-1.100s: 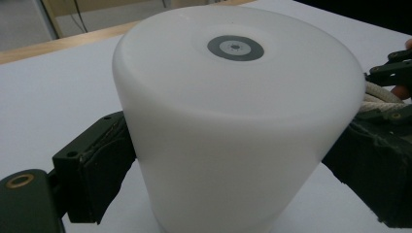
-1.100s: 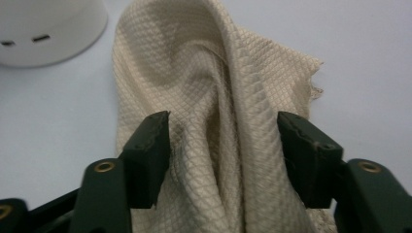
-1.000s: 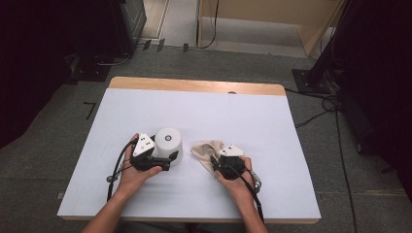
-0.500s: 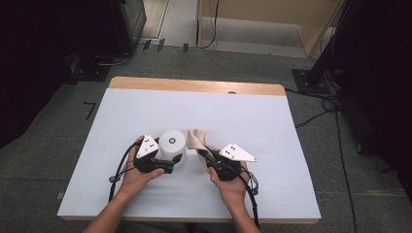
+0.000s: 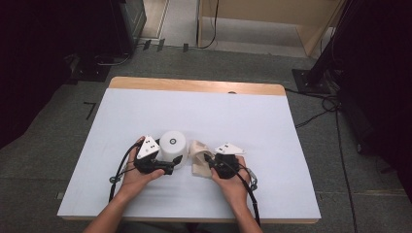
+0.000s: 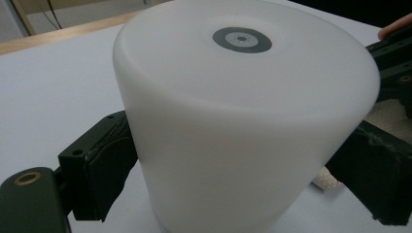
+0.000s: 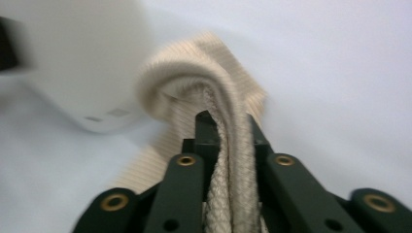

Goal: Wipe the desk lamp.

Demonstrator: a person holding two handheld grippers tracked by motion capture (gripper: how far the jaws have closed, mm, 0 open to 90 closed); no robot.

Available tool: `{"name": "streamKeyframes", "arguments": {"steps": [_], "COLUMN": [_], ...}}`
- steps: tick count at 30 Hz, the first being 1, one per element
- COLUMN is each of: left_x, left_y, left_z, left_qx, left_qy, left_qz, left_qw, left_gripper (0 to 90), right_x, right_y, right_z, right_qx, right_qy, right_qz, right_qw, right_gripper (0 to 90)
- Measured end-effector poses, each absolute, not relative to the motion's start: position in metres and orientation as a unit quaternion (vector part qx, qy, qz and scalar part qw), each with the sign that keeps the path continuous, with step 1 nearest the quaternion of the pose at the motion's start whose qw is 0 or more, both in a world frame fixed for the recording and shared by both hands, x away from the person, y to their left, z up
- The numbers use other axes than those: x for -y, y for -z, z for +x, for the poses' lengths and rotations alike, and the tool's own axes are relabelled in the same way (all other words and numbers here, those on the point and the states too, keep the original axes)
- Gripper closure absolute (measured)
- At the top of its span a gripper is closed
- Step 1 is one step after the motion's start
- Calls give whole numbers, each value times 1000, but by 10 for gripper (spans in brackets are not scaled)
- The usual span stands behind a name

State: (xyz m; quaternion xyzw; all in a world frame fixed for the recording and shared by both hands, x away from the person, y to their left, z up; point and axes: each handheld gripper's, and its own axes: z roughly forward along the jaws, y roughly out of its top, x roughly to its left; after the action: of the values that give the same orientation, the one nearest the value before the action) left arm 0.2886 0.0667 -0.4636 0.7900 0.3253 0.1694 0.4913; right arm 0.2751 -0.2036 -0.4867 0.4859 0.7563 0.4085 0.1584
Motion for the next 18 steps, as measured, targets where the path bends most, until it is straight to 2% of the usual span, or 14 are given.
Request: {"name": "streamKeyframes", "arguments": {"steps": [1,3,4,5,6,7,10,12,14,16,18], "left_x": [-67,-67,-67,-67,-67,-67,-67,-67,-66,-66,-66], "left_y": [464,463,463,463,462,462,462,462,462,462,463], "left_z": [289,289,289,289,289,289,288,288,288,288,288], "left_qx": [-325,-326,-326,-326,-325,-325,-328,-328,-329,-330,-331], "left_qy": [-169,-169,-168,-168,-170,-170,-170,-170,-170,-169,-167], "left_qz": [790,789,788,788,788,788,786,786,786,785,785], "left_qw": [491,493,494,495,495,495,496,496,495,496,496], "left_gripper": [82,82,82,82,82,83,82,82,81,81,81], "right_x": [204,214,223,223,229,229,230,227,206,199,186], "right_y": [487,489,486,486,474,474,455,455,465,469,485], "right_z": [275,278,277,277,273,273,267,267,271,272,281], "right_qx": [-756,-754,-742,-742,-732,-732,-717,-717,-751,-762,-783], "right_qy": [-409,-384,-392,-392,-442,-442,-481,-486,-459,-446,-401], "right_qz": [486,502,505,505,476,476,448,445,425,421,423], "right_qw": [158,179,201,201,206,206,232,226,210,209,216], "right_gripper": [739,648,553,553,492,492,400,372,336,326,266]}}
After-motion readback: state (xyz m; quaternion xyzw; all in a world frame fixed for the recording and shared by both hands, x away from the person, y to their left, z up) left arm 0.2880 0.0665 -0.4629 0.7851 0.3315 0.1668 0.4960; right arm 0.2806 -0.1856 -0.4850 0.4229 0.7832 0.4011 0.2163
